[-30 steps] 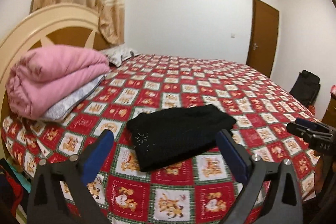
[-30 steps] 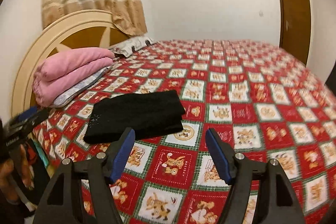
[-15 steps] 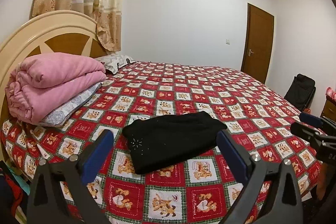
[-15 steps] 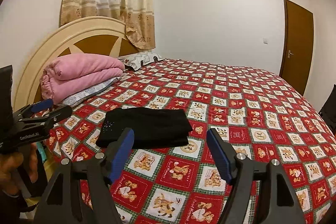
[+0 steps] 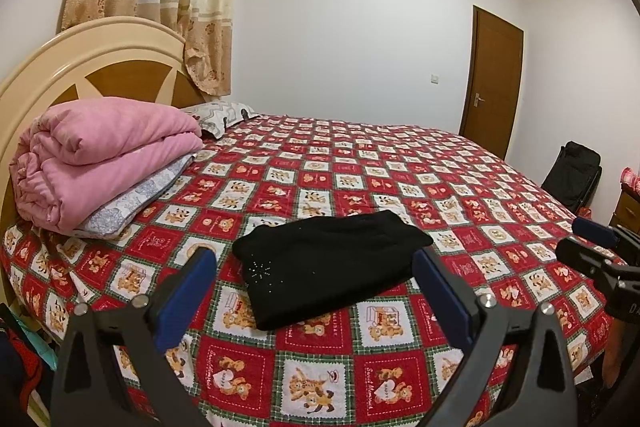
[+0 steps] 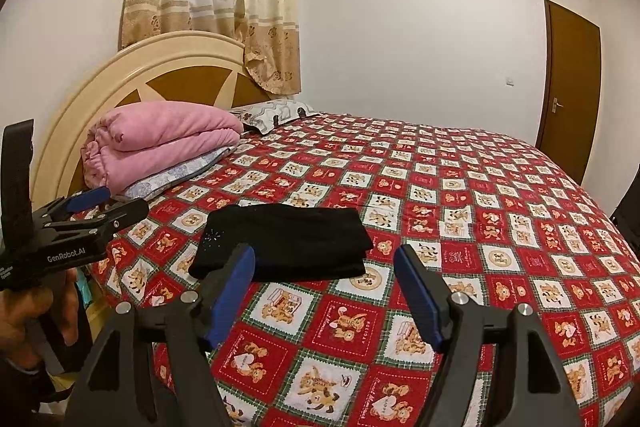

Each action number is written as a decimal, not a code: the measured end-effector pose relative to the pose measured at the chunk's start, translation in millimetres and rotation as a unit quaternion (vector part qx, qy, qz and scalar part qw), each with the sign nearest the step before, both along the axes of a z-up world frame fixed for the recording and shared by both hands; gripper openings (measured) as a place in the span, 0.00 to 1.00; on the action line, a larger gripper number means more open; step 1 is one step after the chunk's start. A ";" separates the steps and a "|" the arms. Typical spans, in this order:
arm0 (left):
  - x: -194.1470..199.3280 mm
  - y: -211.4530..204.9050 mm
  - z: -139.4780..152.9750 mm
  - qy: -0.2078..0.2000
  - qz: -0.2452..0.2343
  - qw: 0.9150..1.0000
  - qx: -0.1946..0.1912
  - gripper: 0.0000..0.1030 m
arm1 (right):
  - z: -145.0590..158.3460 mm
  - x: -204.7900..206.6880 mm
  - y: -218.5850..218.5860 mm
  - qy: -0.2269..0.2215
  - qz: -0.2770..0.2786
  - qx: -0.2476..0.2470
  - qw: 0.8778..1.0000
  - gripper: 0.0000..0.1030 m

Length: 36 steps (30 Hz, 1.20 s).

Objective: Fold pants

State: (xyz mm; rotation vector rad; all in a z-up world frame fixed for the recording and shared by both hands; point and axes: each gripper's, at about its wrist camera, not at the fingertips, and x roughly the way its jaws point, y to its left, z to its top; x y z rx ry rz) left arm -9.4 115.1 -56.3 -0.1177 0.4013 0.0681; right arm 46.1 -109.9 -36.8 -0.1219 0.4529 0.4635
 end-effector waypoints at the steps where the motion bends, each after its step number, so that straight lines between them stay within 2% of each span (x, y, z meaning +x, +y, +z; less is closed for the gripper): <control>1: 0.0 0.6 0.0 -0.001 -0.001 1.000 -0.001 0.98 | 0.0 -0.9 0.4 -0.001 0.000 0.000 1.000 0.71; 23: -0.4 -0.9 -1.0 0.001 -0.001 1.000 0.000 0.98 | 0.2 -2.4 -0.6 0.002 -0.001 0.003 1.000 0.71; 36: 1.5 -3.3 3.9 0.000 0.008 1.000 0.017 1.00 | 2.0 -4.1 -1.6 -0.005 -0.004 0.003 1.000 0.72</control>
